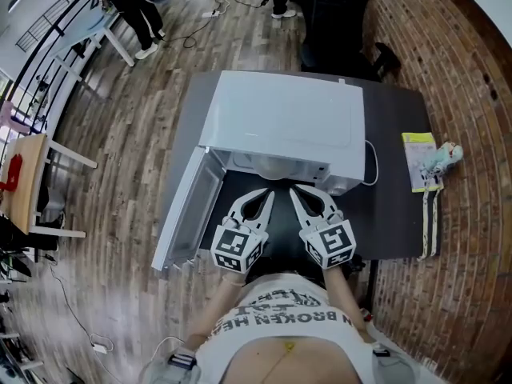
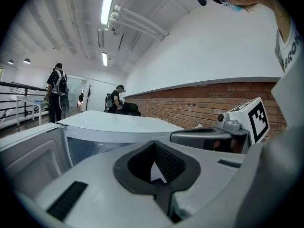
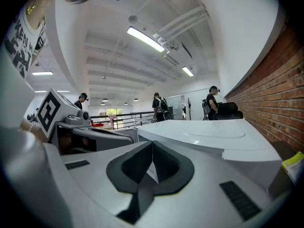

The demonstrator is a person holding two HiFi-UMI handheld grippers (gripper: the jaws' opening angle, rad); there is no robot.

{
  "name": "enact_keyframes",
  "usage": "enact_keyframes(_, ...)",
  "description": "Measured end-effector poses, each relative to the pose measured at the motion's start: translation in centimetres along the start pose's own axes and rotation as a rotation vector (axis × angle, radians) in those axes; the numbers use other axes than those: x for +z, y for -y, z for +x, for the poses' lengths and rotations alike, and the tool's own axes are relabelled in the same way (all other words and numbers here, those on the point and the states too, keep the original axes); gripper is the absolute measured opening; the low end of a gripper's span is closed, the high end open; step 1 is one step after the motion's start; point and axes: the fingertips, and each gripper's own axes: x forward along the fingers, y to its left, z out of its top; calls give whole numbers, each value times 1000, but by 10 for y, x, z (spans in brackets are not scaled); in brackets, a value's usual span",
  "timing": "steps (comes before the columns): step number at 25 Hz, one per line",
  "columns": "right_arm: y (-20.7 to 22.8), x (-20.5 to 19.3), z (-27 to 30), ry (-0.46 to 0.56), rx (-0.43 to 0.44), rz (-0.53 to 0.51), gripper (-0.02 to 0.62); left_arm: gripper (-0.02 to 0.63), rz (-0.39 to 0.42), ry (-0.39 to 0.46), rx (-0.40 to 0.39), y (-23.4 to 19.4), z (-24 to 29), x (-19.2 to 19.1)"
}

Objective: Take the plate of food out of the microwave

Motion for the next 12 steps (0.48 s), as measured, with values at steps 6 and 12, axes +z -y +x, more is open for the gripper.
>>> enact_keyframes(6, 12, 2, 4, 16, -36, 21, 9, 8, 26, 3, -31, -4, 13, 10)
enact_keyframes(12, 13, 1, 15, 13, -72, 46, 9, 8, 13, -33, -59, -16, 14, 4)
